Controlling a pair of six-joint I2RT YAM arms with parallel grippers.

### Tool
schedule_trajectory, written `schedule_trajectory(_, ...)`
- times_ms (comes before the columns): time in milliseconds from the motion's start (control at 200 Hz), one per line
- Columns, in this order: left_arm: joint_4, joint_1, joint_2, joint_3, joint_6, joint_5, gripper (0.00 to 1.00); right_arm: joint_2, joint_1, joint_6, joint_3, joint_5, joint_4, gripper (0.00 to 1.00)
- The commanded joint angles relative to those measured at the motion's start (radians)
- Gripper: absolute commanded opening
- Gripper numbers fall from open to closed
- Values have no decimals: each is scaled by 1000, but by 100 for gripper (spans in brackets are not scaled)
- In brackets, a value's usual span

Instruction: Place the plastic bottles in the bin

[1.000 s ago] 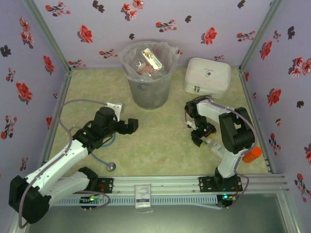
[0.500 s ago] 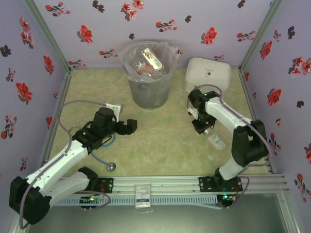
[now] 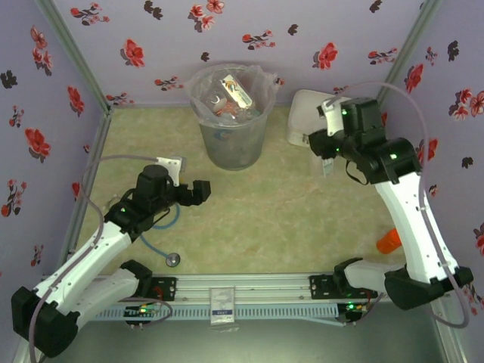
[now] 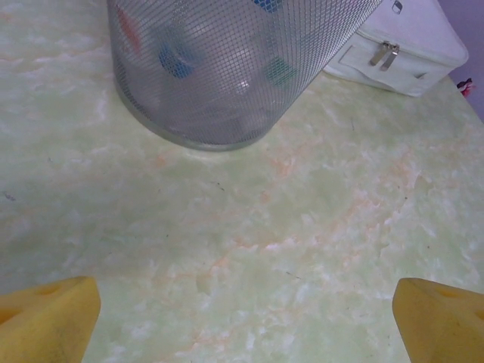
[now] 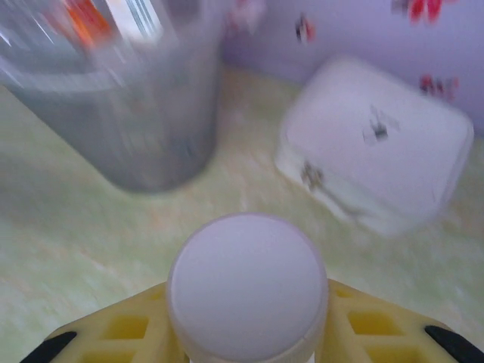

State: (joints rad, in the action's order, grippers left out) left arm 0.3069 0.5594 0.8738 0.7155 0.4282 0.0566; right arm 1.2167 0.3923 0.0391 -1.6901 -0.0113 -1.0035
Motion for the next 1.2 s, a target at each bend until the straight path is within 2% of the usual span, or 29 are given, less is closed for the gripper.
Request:
schedule_trajectory(0,21,-7,-34,7,38,-4,100,6,-4,-91,-72,152,211,27)
schedule_trajectory(160,62,-7,-66,3,43,-18,100,61,-3,-183,-115,211,469,25)
schedule_trajectory(325,86,-7,-89,10,50,-21,99,232,29,-192,-261,220,534,24)
schedule_trajectory(695,116,-7,-149,-12,74,-21,100,653,59,-142,-666,162,385,23)
schedule_trajectory(1025,127,-7,-151,-17,64,-21,100,818,65,-146,-790,145,259,22)
schedule_trajectory(1195,123,-7,-139,-21,61,-21,100,948,80,-121,-931,107,148,25)
